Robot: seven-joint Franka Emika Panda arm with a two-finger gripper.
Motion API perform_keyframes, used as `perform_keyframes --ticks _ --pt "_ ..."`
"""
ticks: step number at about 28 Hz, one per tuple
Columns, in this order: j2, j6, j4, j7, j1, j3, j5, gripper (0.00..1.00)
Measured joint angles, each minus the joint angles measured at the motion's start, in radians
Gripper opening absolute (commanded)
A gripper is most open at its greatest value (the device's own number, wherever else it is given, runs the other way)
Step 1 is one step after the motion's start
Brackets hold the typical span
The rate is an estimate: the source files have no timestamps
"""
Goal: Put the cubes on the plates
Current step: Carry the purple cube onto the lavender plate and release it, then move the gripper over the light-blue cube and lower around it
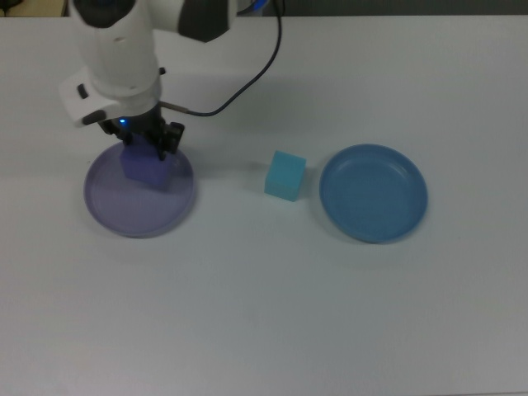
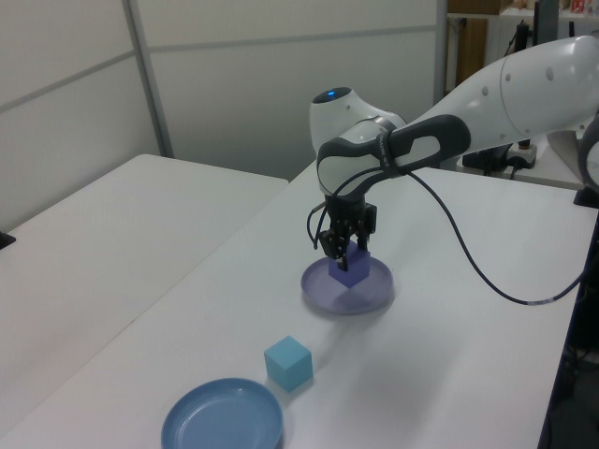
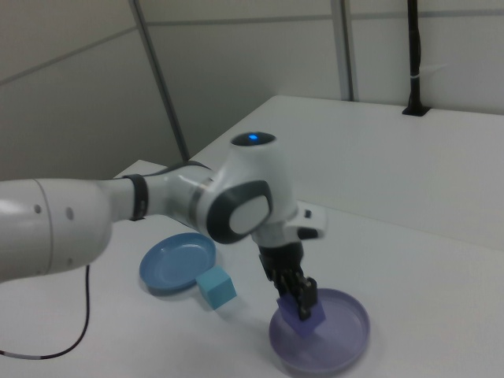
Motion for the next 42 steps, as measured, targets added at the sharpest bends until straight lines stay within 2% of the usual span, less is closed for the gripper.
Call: perform_keyframes --ticks 1,7,10,19,24,28,32,37,42 --pt "0.011 0.000 0.004 -0.001 -0.007 0.000 0.006 0.99" --pt "0.082 0.000 0.040 0.001 -0.020 0.000 0.018 1.00" --pt "0.089 0.000 0.050 0.001 -0.020 0.001 0.018 1.00" --pt "0.069 -0.036 0.076 0.000 -0.019 0.002 0.018 1.00" --pt "0.013 -0.109 0.086 -0.003 -0.009 0.018 0.018 1.00" --pt "-0.044 -0.169 0.086 0.005 0.049 0.029 0.019 1.00" --pt "-0.066 -0.179 0.080 0.114 0.142 0.034 0.020 1.00" --pt "-0.055 -0.166 0.065 0.245 0.238 0.038 0.020 1.00" --pt "-0.025 -0.099 0.043 0.366 0.296 0.039 0.015 1.00"
